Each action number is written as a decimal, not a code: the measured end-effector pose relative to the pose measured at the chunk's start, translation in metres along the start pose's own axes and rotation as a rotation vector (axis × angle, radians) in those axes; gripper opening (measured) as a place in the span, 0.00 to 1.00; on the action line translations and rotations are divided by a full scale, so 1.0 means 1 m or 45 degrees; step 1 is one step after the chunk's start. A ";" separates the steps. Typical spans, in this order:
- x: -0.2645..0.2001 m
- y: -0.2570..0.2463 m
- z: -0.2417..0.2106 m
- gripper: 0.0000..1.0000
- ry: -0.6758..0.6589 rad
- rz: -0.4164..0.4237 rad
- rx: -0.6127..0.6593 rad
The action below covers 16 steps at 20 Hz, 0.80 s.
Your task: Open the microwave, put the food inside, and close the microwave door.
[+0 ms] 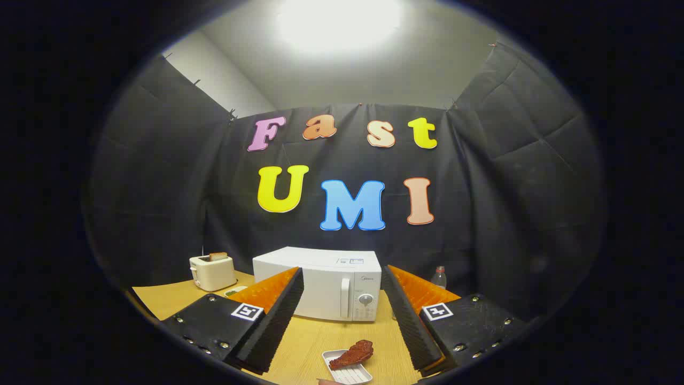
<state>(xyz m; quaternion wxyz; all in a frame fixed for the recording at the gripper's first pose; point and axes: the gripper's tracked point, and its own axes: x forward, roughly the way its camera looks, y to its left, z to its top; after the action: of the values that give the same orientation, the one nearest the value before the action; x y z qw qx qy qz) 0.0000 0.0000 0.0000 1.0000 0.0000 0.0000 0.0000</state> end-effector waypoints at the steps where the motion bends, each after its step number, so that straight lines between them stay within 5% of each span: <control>1: 0.000 0.000 0.000 0.92 0.002 0.001 -0.001; 16: 0.002 0.016 -0.006 0.93 0.013 0.018 -0.033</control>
<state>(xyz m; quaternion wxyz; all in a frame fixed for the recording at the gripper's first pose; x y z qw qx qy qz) 0.0024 0.0164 -0.0055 0.9999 -0.0130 0.0051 0.0070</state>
